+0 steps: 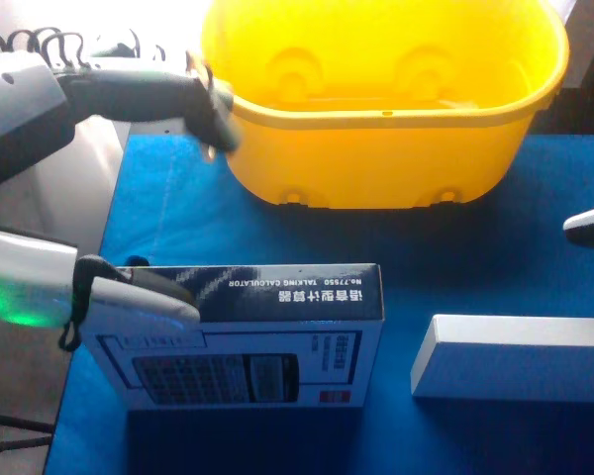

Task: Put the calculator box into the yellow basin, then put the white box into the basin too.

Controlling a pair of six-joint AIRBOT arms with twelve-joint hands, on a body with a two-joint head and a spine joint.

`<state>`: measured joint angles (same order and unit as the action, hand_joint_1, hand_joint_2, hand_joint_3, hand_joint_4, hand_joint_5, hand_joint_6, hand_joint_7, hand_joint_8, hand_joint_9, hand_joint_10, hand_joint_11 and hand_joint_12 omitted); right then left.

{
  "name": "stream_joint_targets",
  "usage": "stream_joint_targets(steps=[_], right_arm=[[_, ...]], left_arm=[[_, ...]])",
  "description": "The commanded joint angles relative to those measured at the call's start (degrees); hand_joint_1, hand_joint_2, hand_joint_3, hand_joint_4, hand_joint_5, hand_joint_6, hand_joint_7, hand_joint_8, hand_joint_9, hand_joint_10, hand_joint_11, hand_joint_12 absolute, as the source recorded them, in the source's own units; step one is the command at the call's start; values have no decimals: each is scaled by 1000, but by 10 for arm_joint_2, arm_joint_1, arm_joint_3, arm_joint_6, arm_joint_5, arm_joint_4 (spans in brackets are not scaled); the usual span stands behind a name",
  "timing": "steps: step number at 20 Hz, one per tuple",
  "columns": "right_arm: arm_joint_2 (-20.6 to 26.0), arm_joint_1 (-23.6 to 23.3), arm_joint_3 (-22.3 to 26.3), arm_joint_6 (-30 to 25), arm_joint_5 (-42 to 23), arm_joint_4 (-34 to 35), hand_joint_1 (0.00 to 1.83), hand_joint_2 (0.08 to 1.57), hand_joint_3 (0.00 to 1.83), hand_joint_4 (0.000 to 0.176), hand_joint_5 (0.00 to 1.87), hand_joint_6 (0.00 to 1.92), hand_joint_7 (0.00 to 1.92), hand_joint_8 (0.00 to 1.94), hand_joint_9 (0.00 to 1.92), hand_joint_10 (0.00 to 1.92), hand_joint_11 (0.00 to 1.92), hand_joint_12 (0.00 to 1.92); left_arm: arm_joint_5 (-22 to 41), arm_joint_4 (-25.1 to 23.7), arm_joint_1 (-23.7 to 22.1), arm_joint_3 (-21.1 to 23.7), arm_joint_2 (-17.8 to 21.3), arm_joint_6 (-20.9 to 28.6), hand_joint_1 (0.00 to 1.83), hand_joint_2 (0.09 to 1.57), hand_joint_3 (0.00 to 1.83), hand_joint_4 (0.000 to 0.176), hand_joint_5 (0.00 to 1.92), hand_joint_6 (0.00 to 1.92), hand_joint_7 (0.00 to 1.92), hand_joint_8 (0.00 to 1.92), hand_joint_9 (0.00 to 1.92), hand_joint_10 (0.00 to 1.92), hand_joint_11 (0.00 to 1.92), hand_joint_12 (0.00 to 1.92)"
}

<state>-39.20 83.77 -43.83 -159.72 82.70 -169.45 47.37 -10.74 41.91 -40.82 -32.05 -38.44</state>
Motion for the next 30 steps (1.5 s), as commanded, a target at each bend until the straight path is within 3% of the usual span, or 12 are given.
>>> stream_joint_targets(steps=[1,4,8,10,13,17,20,21,24,27,29,30], right_arm=[[-1,-1,-2,-5,72,2,540,859,1,0,654,70,677,27,606,203,174,1135],[-1,-1,-2,-5,73,4,523,863,0,0,686,30,693,7,634,133,173,1128],[-7,-1,-10,-2,72,20,557,887,1,0,698,22,705,8,654,113,171,1157],[-13,5,-14,0,71,30,670,872,0,0,714,26,712,9,651,109,159,1192],[-21,11,-17,2,62,38,653,863,0,0,723,21,752,19,691,158,203,1262],[-37,11,-25,8,32,43,672,790,0,0,720,15,770,23,692,187,238,1244],[-50,12,-32,15,1,49,748,761,0,0,647,0,681,0,580,234,128,1277],[-56,11,-36,15,-8,50,765,775,0,0,586,0,608,0,500,241,32,1356],[-75,11,-49,15,-30,57,761,773,0,0,579,4,618,10,501,298,53,1333],[-88,11,-54,15,-37,61,975,921,8,0,676,28,689,27,462,462,32,1450],[-89,10,-55,15,-37,61,1125,1053,7,0,857,101,869,127,532,825,206,1575],[-89,9,-55,15,-37,61,1177,1150,7,0,884,893,843,1043,574,1093,318,1657]], left_arm=[[69,14,-7,-3,-3,3,735,853,13,0,441,7,397,4,394,52,100,1046],[63,14,-7,-4,-4,3,775,905,13,0,426,0,380,0,406,24,14,1149],[16,14,-9,-18,-31,14,724,845,0,0,444,5,431,11,475,39,20,1198],[-9,14,-8,-25,-44,16,707,828,0,0,490,11,477,16,506,40,37,1260],[-30,17,3,-30,-56,17,619,853,6,0,426,1,423,2,394,2,0,1045],[-36,42,40,-43,-79,18,613,864,4,0,431,3,433,3,441,18,0,1185],[-54,50,52,-54,-96,19,646,868,3,0,438,3,415,0,437,13,0,1208],[-60,52,55,-57,-100,20,635,866,2,0,444,4,425,4,441,14,0,1223],[-79,60,64,-72,-120,20,621,849,0,0,427,1,403,1,394,2,0,1253],[-97,63,73,-93,-143,37,696,892,12,0,497,21,454,15,447,26,0,1329],[-94,65,79,-100,-150,46,899,1008,10,0,650,37,591,29,581,75,117,1360],[-92,67,81,-100,-150,46,1061,1065,11,0,761,57,689,43,674,112,274,1389]])
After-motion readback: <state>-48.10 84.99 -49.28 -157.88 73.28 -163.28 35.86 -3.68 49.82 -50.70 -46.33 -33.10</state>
